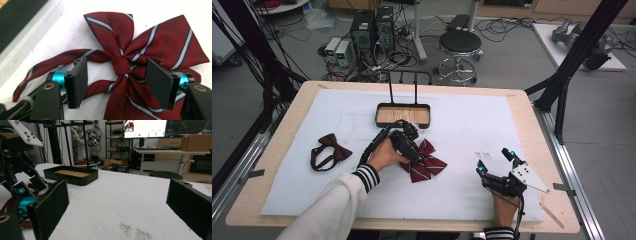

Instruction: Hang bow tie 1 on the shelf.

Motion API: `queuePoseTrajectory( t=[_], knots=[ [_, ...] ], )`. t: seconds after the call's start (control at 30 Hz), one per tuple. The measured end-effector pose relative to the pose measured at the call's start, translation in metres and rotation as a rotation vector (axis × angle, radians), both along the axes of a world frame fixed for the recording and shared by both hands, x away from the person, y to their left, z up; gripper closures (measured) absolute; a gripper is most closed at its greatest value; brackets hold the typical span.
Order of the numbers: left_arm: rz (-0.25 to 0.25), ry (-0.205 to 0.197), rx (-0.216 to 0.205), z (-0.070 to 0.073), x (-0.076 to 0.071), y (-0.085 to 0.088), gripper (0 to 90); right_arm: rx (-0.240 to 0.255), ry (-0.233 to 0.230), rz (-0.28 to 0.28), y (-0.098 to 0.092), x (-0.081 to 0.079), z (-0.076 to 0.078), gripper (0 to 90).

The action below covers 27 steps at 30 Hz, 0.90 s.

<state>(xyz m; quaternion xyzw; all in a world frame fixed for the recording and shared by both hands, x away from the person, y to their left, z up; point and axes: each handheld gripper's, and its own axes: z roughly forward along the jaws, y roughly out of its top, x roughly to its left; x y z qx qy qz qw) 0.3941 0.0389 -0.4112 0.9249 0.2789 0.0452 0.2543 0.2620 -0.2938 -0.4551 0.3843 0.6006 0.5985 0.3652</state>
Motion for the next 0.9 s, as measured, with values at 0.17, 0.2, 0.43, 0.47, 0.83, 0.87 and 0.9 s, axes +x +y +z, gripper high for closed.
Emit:
queuePoseTrajectory(
  t=[0.17, 0.2, 0.43, 0.47, 0.83, 0.87, 0.9],
  knots=[
    [0.007, 0.014, 0.019, -0.0026, 0.0005, -0.0018, 38.7, 0.006, 0.002, 0.005, -0.0002, 0.0000, 0.0000, 3.6],
    [0.007, 0.013, 0.020, -0.0025, 0.0005, -0.0015, 39.7, 0.006, 0.002, 0.005, -0.0002, 0.0000, 0.0000, 3.6],
    [0.029, 0.052, 0.012, -0.0041, 0.0018, -0.0018, 50.2, 0.008, 0.003, 0.005, -0.0002, 0.0000, 0.0000, 3.6],
    [0.036, 0.062, 0.012, -0.0045, 0.0021, -0.0022, 51.4, 0.006, 0.003, 0.005, -0.0002, 0.0000, 0.0000, 3.6],
    [0.040, 0.040, 0.026, -0.0037, -0.0027, -0.0062, 74.5, 0.007, 0.003, 0.005, -0.0003, -0.0001, 0.0000, 3.6],
    [0.041, 0.030, 0.029, -0.0034, -0.0036, -0.0066, 74.6, 0.007, 0.003, 0.006, -0.0004, -0.0001, 0.0000, 3.6],
    [0.041, 0.030, 0.029, -0.0034, -0.0036, -0.0066, 74.8, 0.007, 0.003, 0.006, -0.0004, -0.0001, -0.0001, 3.6]
  ],
)
